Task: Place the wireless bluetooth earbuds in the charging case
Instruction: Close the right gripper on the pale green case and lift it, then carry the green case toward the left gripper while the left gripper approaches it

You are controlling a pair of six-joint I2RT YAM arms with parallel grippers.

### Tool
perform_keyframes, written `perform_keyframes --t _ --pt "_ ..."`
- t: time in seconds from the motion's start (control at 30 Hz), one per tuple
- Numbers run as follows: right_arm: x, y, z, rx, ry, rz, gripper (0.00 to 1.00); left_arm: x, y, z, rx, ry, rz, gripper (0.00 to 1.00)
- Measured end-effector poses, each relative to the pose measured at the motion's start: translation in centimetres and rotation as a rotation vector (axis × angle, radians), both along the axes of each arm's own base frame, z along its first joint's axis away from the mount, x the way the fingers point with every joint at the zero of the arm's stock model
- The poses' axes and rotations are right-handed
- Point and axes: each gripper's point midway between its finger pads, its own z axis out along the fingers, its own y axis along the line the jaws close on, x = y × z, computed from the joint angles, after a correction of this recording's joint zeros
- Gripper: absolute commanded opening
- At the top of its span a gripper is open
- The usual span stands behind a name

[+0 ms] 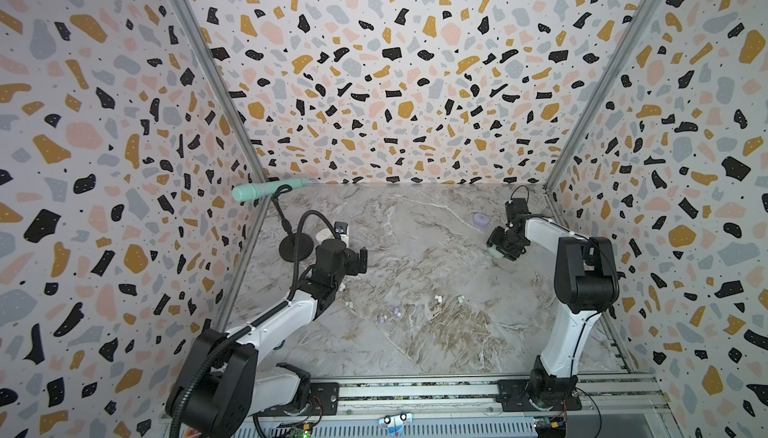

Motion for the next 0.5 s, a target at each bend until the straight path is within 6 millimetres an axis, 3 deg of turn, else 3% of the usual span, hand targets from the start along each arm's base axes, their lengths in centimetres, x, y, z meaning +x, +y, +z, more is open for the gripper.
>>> perform_keyframes --t 0.23,0.5 --pt "-4.3 4.7 0.8 0.085 0.009 0.208 0.54 -0.7 -4.6 1.1 -0.014 0.001 -0.179 1.00" --pt "-9.0 12.1 6.2 0.219 -0.128 0.505 0.53 -3.6 -12.6 -0.4 0.021 0.055 -0.486 1.00"
